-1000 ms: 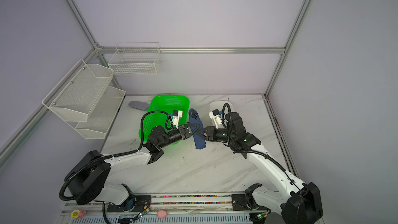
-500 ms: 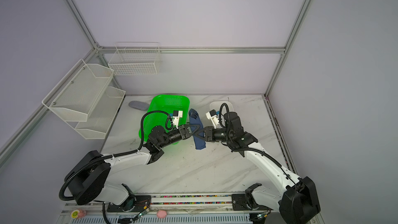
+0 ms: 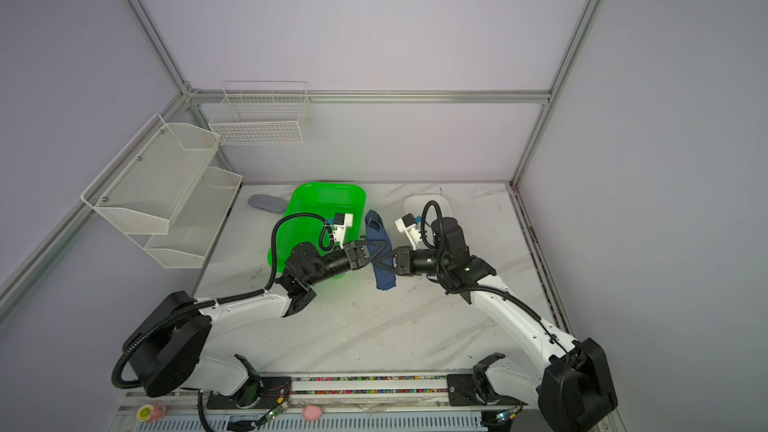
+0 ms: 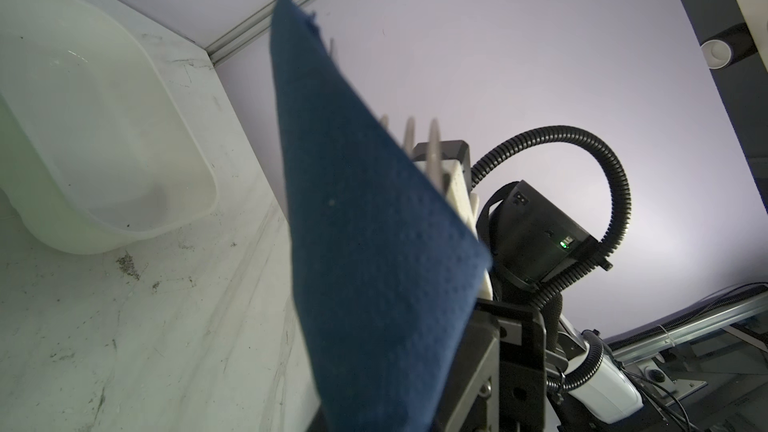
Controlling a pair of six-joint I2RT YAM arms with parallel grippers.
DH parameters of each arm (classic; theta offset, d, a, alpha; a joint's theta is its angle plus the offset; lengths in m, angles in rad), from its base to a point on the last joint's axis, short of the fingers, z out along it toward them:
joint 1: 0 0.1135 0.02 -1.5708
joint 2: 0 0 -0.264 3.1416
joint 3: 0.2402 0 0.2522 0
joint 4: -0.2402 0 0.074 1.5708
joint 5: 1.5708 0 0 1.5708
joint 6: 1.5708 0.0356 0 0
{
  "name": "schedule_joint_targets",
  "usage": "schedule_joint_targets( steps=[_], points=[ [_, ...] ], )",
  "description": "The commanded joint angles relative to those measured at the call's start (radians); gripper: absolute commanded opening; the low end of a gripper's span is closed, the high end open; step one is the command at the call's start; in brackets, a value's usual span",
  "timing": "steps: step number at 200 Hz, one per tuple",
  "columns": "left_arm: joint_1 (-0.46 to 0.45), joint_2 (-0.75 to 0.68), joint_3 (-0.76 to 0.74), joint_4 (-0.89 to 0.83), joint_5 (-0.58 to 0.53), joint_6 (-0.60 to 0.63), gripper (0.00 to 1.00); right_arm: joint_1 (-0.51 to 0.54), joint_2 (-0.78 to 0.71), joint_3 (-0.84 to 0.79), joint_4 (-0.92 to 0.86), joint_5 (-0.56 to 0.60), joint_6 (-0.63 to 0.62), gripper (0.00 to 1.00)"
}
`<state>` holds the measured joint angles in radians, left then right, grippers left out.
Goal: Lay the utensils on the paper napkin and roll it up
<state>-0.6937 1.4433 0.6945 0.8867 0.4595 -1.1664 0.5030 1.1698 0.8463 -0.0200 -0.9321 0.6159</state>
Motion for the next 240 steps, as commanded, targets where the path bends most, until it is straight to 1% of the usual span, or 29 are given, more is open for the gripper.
schedule_joint_targets(
  steps=[1, 18, 53, 59, 68, 86, 100, 110, 147, 206, 228, 240],
  points=[
    [0.007, -0.070, 0.075, 0.059, -0.015, 0.031, 0.13, 0.005, -0.019, -0.012, 0.043, -0.030, 0.009, 0.16],
    [0.006, -0.081, 0.064, 0.043, -0.020, 0.039, 0.16, 0.006, -0.026, -0.013, 0.069, -0.030, 0.025, 0.13],
    [0.006, -0.095, 0.032, 0.040, -0.037, 0.042, 0.35, 0.005, -0.036, -0.016, 0.103, -0.028, 0.043, 0.11],
    [0.006, -0.096, 0.027, 0.038, -0.036, 0.042, 0.39, 0.005, -0.036, -0.016, 0.109, -0.027, 0.048, 0.11],
    [0.008, -0.098, 0.024, 0.033, -0.035, 0.043, 0.50, 0.005, -0.036, -0.017, 0.112, -0.027, 0.050, 0.10],
    [0.008, -0.107, 0.019, 0.011, -0.034, 0.051, 0.65, 0.005, -0.037, -0.018, 0.122, -0.025, 0.055, 0.10],
    [0.008, -0.117, 0.006, -0.015, -0.039, 0.059, 0.75, 0.005, -0.036, -0.020, 0.135, -0.027, 0.063, 0.10],
    [0.007, -0.124, -0.007, -0.028, -0.044, 0.060, 0.79, 0.005, -0.037, -0.020, 0.143, -0.030, 0.069, 0.10],
    [0.008, -0.126, -0.031, -0.044, -0.037, 0.059, 0.87, 0.005, -0.033, -0.022, 0.156, -0.039, 0.073, 0.10],
    [0.007, -0.094, -0.010, -0.061, -0.017, 0.054, 0.90, 0.005, -0.041, -0.031, 0.192, -0.060, 0.091, 0.10],
    [0.009, -0.081, 0.001, -0.058, -0.010, 0.053, 0.95, 0.005, -0.041, -0.037, 0.210, -0.070, 0.100, 0.10],
    [0.010, -0.074, 0.013, -0.058, 0.007, 0.051, 0.95, 0.005, -0.040, -0.043, 0.229, -0.080, 0.109, 0.10]
  ],
)
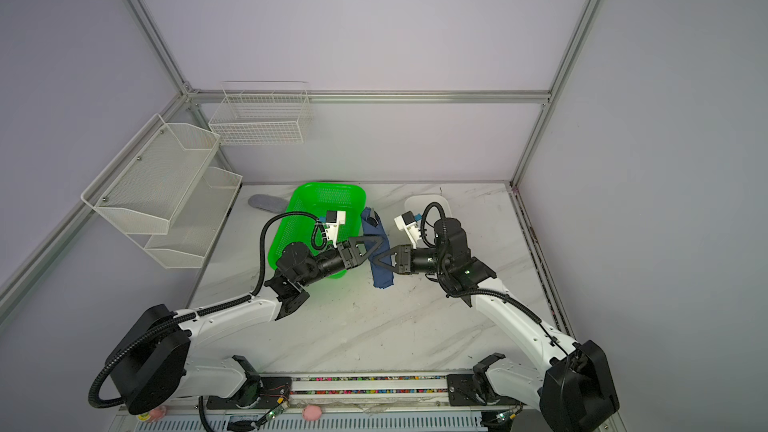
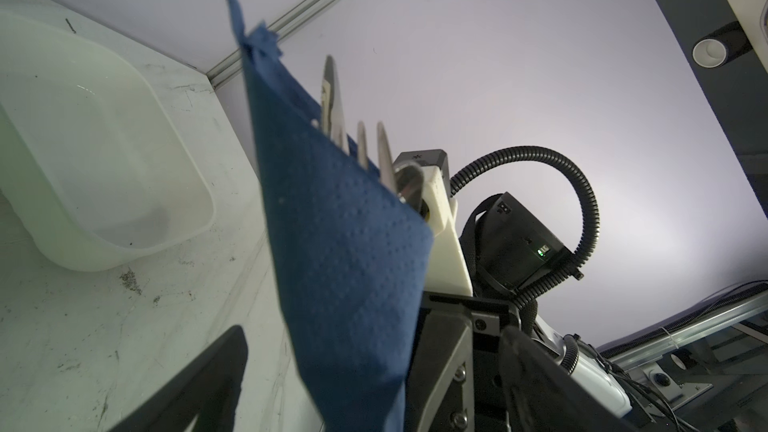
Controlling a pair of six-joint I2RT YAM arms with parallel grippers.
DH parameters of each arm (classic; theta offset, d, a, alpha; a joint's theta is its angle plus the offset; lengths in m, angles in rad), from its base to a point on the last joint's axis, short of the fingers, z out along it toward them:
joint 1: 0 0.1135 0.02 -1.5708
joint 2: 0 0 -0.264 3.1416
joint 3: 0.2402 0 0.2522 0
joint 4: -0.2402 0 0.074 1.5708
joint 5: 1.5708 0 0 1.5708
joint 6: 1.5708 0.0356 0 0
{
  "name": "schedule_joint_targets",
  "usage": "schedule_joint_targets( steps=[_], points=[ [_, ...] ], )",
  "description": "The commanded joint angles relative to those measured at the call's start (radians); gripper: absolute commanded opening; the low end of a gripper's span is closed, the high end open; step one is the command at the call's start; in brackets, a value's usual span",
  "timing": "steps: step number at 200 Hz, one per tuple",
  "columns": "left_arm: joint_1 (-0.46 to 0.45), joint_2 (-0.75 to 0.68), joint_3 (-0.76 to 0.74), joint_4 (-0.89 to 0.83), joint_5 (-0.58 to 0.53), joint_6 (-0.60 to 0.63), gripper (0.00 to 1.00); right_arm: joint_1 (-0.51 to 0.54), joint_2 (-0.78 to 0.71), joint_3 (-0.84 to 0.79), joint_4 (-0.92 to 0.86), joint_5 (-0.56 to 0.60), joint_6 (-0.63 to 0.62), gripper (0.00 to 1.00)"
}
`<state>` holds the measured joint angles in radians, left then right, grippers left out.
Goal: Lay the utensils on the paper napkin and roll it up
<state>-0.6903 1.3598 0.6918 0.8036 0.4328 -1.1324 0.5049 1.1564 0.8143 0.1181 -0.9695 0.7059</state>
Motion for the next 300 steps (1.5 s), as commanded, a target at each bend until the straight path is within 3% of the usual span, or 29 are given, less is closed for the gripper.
schedule_joint_targets(
  steps=[1, 25, 45, 76, 118, 214, 275, 300],
  points=[
    [0.006, 0.011, 0.016, 0.024, 0.036, 0.017, 0.95, 0.003, -0.027, -0.011, 0.091, -0.042, 0.020, 0.10],
    [0.006, 0.030, 0.031, 0.042, 0.063, -0.005, 0.96, 0.003, -0.029, -0.012, 0.098, -0.046, 0.024, 0.11],
    [0.006, 0.044, 0.017, 0.155, 0.055, -0.055, 0.92, 0.003, -0.030, -0.011, 0.122, -0.057, 0.040, 0.11],
    [0.008, 0.081, 0.053, 0.185, 0.100, -0.066, 0.78, 0.003, -0.031, -0.011, 0.126, -0.058, 0.044, 0.11],
    [0.008, 0.077, 0.046, 0.222, 0.078, -0.061, 0.54, 0.003, -0.041, -0.027, 0.126, -0.048, 0.046, 0.12],
    [0.009, 0.063, 0.032, 0.258, 0.024, -0.038, 0.15, -0.020, -0.035, -0.059, 0.113, -0.070, 0.055, 0.21],
    [0.012, 0.095, 0.049, 0.324, 0.059, -0.069, 0.11, -0.021, -0.052, -0.056, -0.001, -0.117, -0.036, 0.36],
    [0.013, 0.095, 0.057, 0.312, 0.068, -0.067, 0.11, -0.021, -0.036, -0.035, -0.048, -0.120, -0.070, 0.33]
  ],
)
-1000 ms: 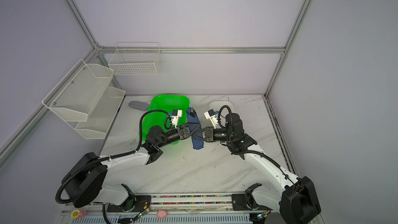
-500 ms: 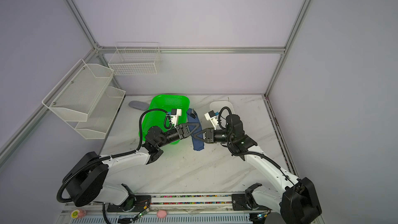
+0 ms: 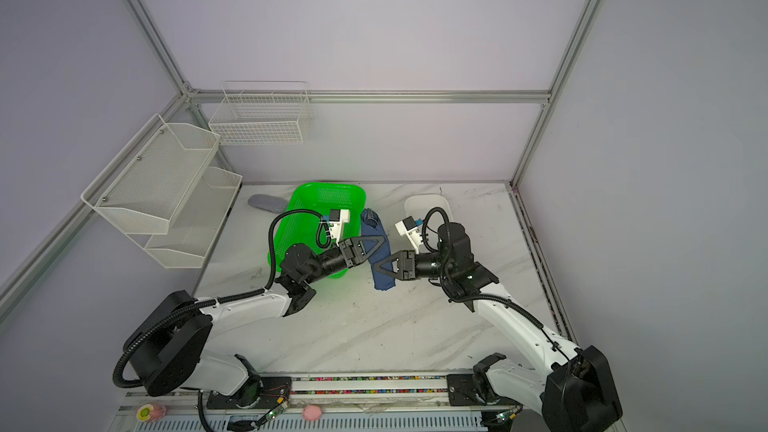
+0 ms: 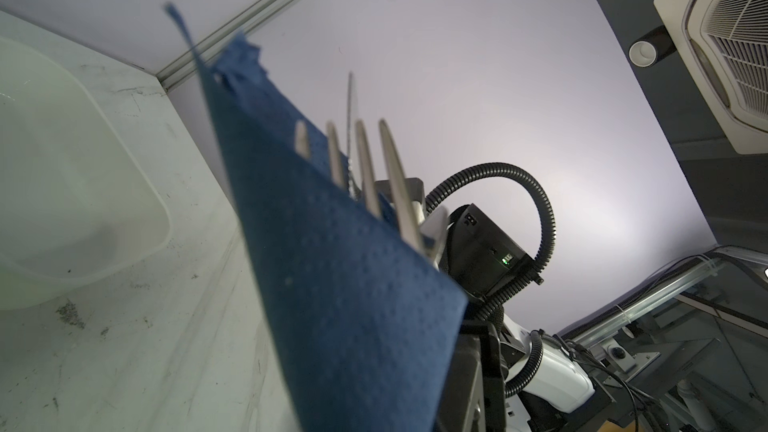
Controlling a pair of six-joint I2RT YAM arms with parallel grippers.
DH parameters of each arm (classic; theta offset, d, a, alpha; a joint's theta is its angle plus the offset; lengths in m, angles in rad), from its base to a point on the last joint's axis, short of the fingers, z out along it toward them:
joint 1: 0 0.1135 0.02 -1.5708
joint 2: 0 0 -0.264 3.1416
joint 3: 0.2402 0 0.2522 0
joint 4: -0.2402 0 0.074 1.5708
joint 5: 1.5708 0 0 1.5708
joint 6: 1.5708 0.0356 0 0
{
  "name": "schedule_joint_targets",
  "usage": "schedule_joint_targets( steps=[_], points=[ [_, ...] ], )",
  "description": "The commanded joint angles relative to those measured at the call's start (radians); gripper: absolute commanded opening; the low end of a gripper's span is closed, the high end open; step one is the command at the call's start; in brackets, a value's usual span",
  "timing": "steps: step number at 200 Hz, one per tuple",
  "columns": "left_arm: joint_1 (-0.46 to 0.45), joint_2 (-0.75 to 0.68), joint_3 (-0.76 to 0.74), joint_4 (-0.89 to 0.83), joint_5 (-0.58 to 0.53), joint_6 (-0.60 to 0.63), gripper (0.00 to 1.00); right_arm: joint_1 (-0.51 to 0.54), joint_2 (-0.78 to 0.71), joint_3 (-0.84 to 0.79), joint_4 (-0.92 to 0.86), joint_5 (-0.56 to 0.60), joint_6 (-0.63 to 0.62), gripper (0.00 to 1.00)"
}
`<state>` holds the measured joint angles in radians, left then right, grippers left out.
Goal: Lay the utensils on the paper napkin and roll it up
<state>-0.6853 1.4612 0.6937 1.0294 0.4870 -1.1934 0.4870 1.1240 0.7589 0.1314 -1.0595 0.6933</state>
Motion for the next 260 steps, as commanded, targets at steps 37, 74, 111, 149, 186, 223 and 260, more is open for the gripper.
schedule_joint_targets(
  steps=[37, 74, 111, 149, 186, 223, 260],
  points=[
    [0.010, -0.023, 0.055, 0.048, 0.014, 0.005, 0.20, -0.004, -0.010, 0.032, -0.041, -0.034, -0.052, 0.16],
    [0.016, -0.084, 0.032, -0.036, 0.006, 0.045, 0.48, -0.004, -0.019, 0.032, -0.025, -0.023, -0.039, 0.13],
    [0.015, -0.099, -0.005, -0.102, 0.029, 0.054, 0.66, -0.003, -0.027, 0.039, 0.006, -0.021, -0.020, 0.13],
    [0.000, -0.099, -0.039, -0.088, 0.035, 0.028, 0.76, -0.004, -0.025, 0.041, 0.018, -0.024, -0.017, 0.13],
    [-0.020, -0.094, -0.043, -0.109, 0.032, 0.044, 0.74, -0.004, -0.028, 0.034, 0.059, -0.026, 0.010, 0.13],
    [-0.020, -0.106, -0.066, -0.118, -0.025, 0.051, 0.67, -0.004, -0.029, 0.027, 0.093, -0.033, 0.032, 0.13],
    [-0.020, -0.094, -0.042, -0.122, -0.010, 0.050, 0.54, -0.004, -0.024, 0.022, 0.113, -0.037, 0.042, 0.13]
  ],
)
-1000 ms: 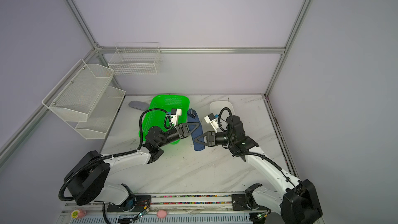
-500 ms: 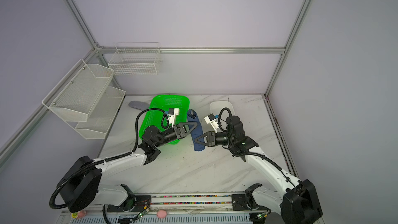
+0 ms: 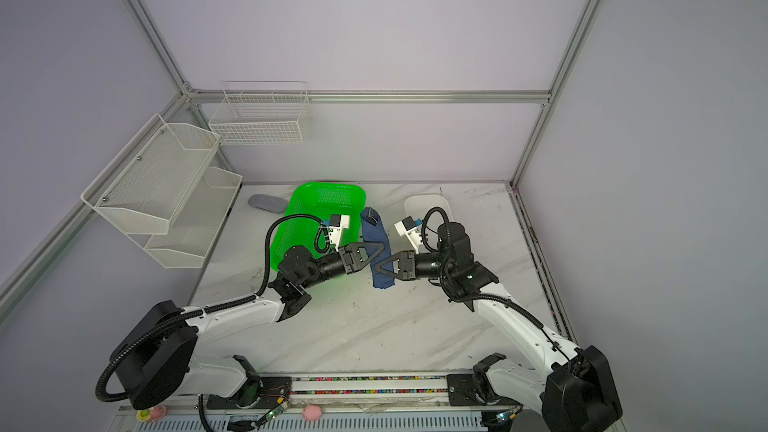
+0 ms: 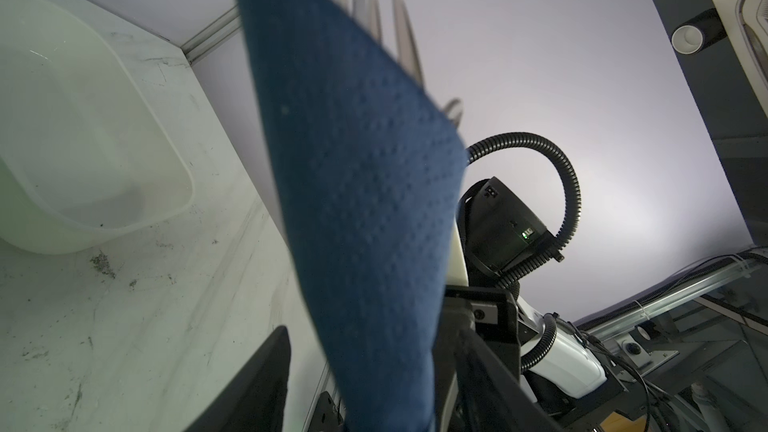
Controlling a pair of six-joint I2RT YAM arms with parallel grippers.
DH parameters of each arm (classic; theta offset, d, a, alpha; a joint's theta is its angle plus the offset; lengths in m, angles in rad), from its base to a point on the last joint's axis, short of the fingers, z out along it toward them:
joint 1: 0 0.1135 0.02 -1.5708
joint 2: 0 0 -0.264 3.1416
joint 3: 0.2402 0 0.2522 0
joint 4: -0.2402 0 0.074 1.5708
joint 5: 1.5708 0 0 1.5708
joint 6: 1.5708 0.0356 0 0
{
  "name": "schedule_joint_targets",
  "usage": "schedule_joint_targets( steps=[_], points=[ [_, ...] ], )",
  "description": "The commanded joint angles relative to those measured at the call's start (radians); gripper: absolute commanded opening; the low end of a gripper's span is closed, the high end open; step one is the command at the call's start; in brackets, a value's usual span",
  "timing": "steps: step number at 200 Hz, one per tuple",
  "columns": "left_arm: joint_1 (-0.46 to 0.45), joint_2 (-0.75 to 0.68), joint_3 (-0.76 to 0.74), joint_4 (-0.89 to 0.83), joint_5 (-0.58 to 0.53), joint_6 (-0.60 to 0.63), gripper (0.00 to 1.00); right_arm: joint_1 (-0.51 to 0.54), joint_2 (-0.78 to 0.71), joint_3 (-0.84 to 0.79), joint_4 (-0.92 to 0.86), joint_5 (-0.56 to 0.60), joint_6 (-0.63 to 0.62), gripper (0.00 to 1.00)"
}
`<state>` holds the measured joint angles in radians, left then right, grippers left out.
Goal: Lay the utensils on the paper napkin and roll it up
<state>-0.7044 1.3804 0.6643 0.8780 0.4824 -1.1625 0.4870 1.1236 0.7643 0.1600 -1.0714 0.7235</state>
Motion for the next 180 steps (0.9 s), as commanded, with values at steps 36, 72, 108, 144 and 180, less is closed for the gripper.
schedule_joint_targets(
  steps=[36, 72, 108, 144, 180],
  points=[
    [-0.001, -0.001, -0.010, 0.075, -0.015, 0.002, 0.37, -0.004, -0.012, 0.017, 0.089, -0.029, 0.014, 0.14],
    [-0.002, 0.011, 0.004, 0.088, -0.015, 0.001, 0.27, -0.004, -0.014, 0.011, 0.073, -0.035, -0.001, 0.16],
    [-0.001, 0.014, 0.012, 0.100, -0.012, 0.007, 0.19, -0.003, -0.011, -0.003, 0.070, -0.031, -0.010, 0.16],
    [-0.002, 0.001, 0.007, 0.099, -0.014, 0.017, 0.16, -0.003, -0.015, -0.003, 0.061, -0.038, -0.031, 0.18],
    [0.000, -0.013, 0.006, 0.092, -0.012, 0.032, 0.14, -0.004, -0.016, 0.007, 0.042, -0.018, -0.034, 0.20]
  ],
)
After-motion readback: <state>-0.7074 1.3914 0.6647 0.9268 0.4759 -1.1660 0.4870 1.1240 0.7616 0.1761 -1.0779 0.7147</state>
